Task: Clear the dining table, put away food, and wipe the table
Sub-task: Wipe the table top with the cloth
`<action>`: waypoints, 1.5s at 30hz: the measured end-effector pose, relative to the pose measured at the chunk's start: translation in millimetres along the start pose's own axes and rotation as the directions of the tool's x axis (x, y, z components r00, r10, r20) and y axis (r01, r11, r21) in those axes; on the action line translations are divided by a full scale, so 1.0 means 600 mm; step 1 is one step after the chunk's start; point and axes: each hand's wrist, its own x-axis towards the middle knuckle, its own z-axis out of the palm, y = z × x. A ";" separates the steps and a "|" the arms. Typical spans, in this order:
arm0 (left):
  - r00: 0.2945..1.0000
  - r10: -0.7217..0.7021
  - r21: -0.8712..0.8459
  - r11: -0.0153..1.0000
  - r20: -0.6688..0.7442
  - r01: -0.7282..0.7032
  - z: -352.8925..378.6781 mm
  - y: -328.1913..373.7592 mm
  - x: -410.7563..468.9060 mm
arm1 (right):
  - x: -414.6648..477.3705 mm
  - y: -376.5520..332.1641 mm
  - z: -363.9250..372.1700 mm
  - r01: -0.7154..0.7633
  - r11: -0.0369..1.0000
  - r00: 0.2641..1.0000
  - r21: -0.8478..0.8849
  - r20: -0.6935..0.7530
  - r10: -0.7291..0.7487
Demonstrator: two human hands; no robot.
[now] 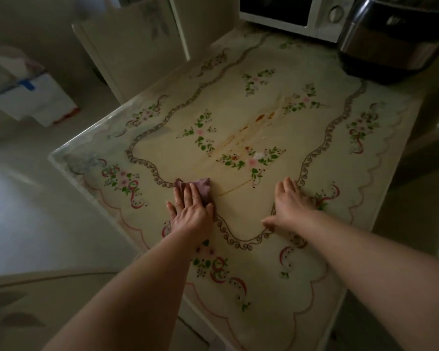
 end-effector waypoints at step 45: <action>0.936 -0.336 -0.156 0.935 -0.104 0.318 -0.011 0.053 -0.002 | 0.086 -0.059 0.053 0.462 0.881 0.870 -0.099 -0.144 -0.472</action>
